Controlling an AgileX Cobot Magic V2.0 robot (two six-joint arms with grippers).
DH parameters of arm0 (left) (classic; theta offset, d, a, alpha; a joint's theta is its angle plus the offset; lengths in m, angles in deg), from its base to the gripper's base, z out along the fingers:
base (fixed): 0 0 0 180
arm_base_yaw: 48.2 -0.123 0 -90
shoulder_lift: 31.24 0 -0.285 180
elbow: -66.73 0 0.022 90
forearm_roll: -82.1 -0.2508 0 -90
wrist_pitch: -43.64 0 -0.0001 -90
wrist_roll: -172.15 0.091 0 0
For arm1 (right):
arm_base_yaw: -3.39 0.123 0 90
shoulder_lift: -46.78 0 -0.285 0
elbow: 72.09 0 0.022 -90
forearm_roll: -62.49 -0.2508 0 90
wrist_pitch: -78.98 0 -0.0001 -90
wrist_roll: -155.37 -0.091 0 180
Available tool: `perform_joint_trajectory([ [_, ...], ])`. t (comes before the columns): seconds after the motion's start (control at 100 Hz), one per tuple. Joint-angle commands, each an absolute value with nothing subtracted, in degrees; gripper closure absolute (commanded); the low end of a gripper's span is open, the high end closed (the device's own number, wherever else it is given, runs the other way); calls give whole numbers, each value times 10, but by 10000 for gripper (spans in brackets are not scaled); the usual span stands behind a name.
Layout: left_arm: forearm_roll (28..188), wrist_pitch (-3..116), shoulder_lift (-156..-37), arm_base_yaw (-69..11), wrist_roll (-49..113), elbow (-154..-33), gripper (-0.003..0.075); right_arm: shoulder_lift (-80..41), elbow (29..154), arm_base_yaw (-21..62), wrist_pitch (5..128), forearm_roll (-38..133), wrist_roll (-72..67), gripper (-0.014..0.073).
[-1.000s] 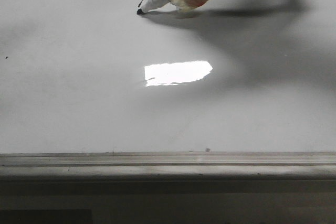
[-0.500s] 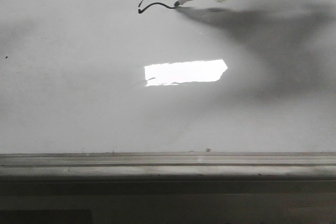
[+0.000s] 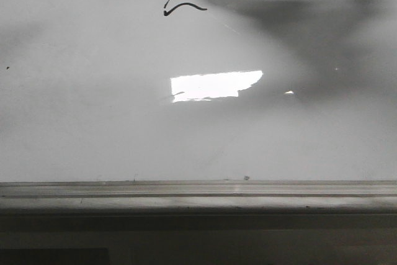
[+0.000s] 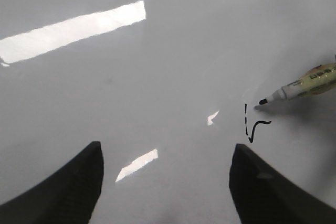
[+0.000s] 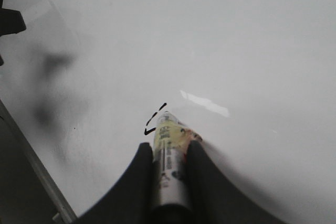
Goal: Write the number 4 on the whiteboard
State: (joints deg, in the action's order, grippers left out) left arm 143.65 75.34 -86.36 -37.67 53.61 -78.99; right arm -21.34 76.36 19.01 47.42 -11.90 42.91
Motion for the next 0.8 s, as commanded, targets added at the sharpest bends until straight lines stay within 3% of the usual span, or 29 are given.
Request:
perform_joint_trajectory([
  [0.0,1462,734,-859,-380,531,-805,247,-216,778,187,488,-153,449,638],
  [0.26,1462,734,-859,-380,532,-805,247,-240,778,187,443,-141,447,638],
  [0.45,1462,734,-859,-380,532,-805,247,-237,778,187,426,-43,363,638],
  [0.64,1472,744,-859,-380,534,-805,247,-204,780,187,383,-115,404,638],
  [0.79,1560,813,-860,-376,633,-805,247,-181,791,187,362,-116,400,638],
])
